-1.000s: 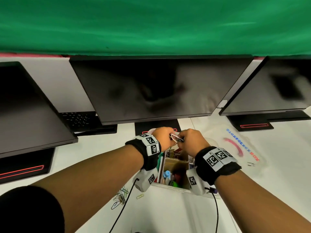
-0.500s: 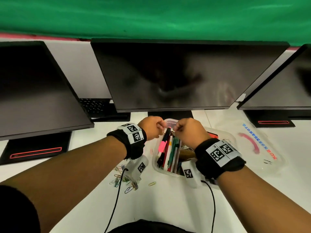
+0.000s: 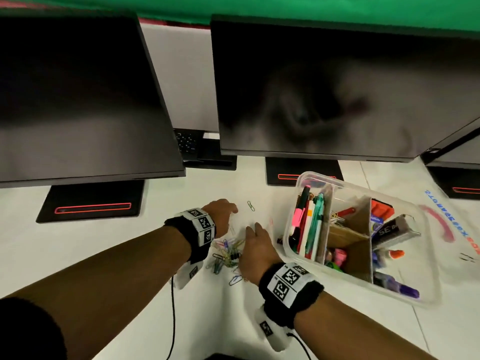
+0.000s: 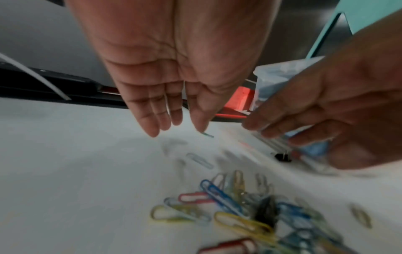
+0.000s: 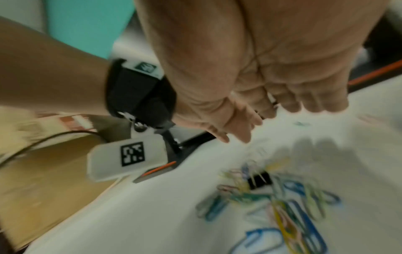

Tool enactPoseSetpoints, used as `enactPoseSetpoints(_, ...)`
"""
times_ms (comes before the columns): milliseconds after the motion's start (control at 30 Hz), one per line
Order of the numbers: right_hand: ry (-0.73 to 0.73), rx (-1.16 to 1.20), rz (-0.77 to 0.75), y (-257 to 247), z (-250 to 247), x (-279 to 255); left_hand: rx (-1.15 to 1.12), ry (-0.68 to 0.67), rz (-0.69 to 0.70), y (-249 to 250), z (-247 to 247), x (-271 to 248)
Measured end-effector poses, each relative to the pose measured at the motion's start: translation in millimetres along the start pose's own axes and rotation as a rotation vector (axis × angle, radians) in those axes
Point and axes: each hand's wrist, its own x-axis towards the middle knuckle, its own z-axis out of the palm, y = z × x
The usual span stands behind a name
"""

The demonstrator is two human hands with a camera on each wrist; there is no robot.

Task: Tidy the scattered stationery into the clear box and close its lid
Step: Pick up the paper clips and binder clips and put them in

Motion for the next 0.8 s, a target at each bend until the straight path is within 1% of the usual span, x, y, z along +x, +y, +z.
enactPoseSetpoints(100, 0.083, 0.059, 0.190, 7, 11, 25, 0.052, -0.016, 0.063, 7, 4, 14)
enactPoseSetpoints(167, 0.096, 0.090, 0.244, 10, 16, 38, 0.102, -0.025, 0.096, 16, 8, 23)
enactPoseSetpoints(267, 0.139, 0.046, 0.262, 10, 23, 46, 0.180, -0.034, 0.150, 23, 10, 35)
enactPoseSetpoints(333, 0.124, 0.046, 0.274, 11, 27, 44, 0.215, -0.045, 0.155, 23, 9, 38)
enactPoseSetpoints(367, 0.089, 0.018, 0.247, 11, 29, 41, 0.233, -0.053, 0.158, 22, 8, 39)
enactPoseSetpoints(433, 0.048, -0.032, 0.124, 11, 33, 34, 0.278, -0.080, 0.170, 21, 7, 37)
enactPoseSetpoints(467, 0.064, -0.015, 0.072, 11, 34, 30, 0.305, -0.094, 0.181, 21, 7, 34)
enactPoseSetpoints(500, 0.082, 0.019, 0.064, 10, 32, 24, 0.328, -0.101, 0.194, 20, 7, 32)
enactPoseSetpoints(567, 0.134, 0.063, 0.095, 11, 25, 20, 0.395, -0.106, 0.228, 20, 6, 27)
enactPoseSetpoints(633, 0.149, 0.033, 0.163, 13, 18, 20, 0.460, -0.131, 0.267, 16, 7, 19)
enactPoseSetpoints(733, 0.063, -0.027, 0.231, 17, 17, 29, 0.473, -0.155, 0.288, 5, 16, 2)
enactPoseSetpoints(800, 0.008, -0.084, 0.204, 18, 26, 36, 0.497, -0.177, 0.297, -4, 24, -10)
